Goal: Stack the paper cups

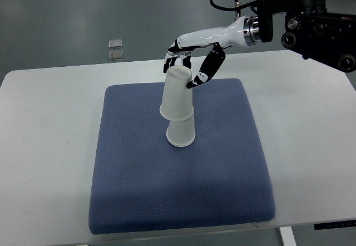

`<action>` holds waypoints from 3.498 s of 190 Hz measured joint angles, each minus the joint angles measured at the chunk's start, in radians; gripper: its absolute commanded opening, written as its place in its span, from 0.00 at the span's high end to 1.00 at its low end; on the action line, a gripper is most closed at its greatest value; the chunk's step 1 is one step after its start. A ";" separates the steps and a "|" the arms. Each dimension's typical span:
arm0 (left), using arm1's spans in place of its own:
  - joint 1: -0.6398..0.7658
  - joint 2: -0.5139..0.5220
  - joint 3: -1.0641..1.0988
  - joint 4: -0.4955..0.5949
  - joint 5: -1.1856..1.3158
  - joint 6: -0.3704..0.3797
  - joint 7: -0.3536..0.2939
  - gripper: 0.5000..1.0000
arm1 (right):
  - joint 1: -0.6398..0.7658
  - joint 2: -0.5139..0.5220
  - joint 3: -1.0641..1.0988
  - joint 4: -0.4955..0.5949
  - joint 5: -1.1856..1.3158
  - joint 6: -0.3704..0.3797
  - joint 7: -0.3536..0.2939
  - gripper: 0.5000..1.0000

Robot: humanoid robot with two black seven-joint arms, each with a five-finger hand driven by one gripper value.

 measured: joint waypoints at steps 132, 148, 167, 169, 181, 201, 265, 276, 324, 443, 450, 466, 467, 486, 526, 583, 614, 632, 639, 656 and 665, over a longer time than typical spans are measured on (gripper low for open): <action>0.000 0.000 0.000 0.000 0.000 0.000 0.001 0.00 | -0.024 -0.003 0.009 -0.001 -0.004 0.005 0.001 0.93; 0.000 0.000 0.000 0.000 0.000 0.000 0.001 0.00 | -0.032 -0.002 0.009 -0.001 -0.006 0.000 0.000 0.93; 0.000 0.000 0.000 0.000 0.000 0.000 0.001 0.00 | -0.039 0.001 0.007 -0.003 -0.006 -0.012 0.000 0.92; 0.000 0.000 0.000 0.000 0.000 0.000 0.001 0.00 | -0.040 0.001 0.007 -0.003 -0.006 -0.013 0.000 0.91; 0.000 0.000 0.000 0.000 0.000 0.000 0.001 0.00 | -0.043 0.003 0.007 -0.005 -0.007 -0.020 0.000 0.86; 0.000 0.000 0.000 0.000 0.000 0.000 0.001 0.00 | -0.045 0.005 0.007 -0.005 -0.009 -0.025 0.000 0.68; 0.000 0.000 0.000 0.000 0.000 0.000 0.000 0.00 | -0.041 -0.001 0.003 -0.005 -0.009 -0.012 0.000 0.35; 0.000 0.000 0.000 0.000 0.000 0.000 0.000 0.00 | -0.040 -0.001 0.002 -0.005 -0.009 -0.011 0.000 0.35; 0.000 0.000 0.000 0.000 0.000 0.000 0.000 0.00 | -0.035 -0.004 0.002 -0.005 -0.008 0.012 0.000 0.29; 0.000 0.000 0.000 0.000 0.000 0.000 0.000 0.00 | -0.156 -0.015 0.204 -0.155 0.094 0.028 -0.040 0.29; 0.000 0.000 0.000 0.000 0.000 0.000 0.000 0.00 | -0.182 -0.010 0.231 -0.182 0.117 0.008 -0.048 0.29; 0.000 0.000 0.000 0.000 0.000 0.000 0.000 0.00 | -0.246 -0.004 0.289 -0.248 0.188 -0.052 -0.069 0.29; 0.000 0.000 0.000 0.000 0.000 0.000 0.000 0.00 | -0.250 -0.004 0.292 -0.252 0.193 -0.055 -0.071 0.29; 0.000 0.000 0.000 0.000 0.000 0.000 0.000 0.00 | -0.310 0.001 0.326 -0.336 0.312 -0.126 -0.090 0.29; 0.000 0.000 0.000 0.000 0.000 0.000 0.000 0.00 | -0.389 0.049 0.335 -0.480 0.590 -0.227 -0.109 0.29; 0.000 0.000 0.000 0.000 0.000 0.000 0.000 0.00 | -0.469 0.060 0.336 -0.543 0.886 -0.300 -0.150 0.28; 0.000 0.000 0.000 0.000 0.000 0.000 0.000 0.00 | -0.497 0.061 0.336 -0.544 0.990 -0.322 -0.153 0.28; 0.000 0.000 0.000 0.000 0.000 0.000 0.000 0.00 | -0.505 0.062 0.334 -0.544 1.070 -0.349 -0.153 0.28; 0.000 0.000 0.000 0.000 0.000 0.000 0.000 0.00 | -0.507 0.065 0.334 -0.544 1.100 -0.360 -0.153 0.28; 0.000 0.000 0.000 0.000 0.000 0.000 0.000 0.00 | -0.513 0.074 0.333 -0.543 1.146 -0.385 -0.153 0.17; 0.000 0.000 0.000 0.000 0.000 0.000 0.000 0.00 | -0.519 0.078 0.333 -0.543 1.154 -0.400 -0.150 0.17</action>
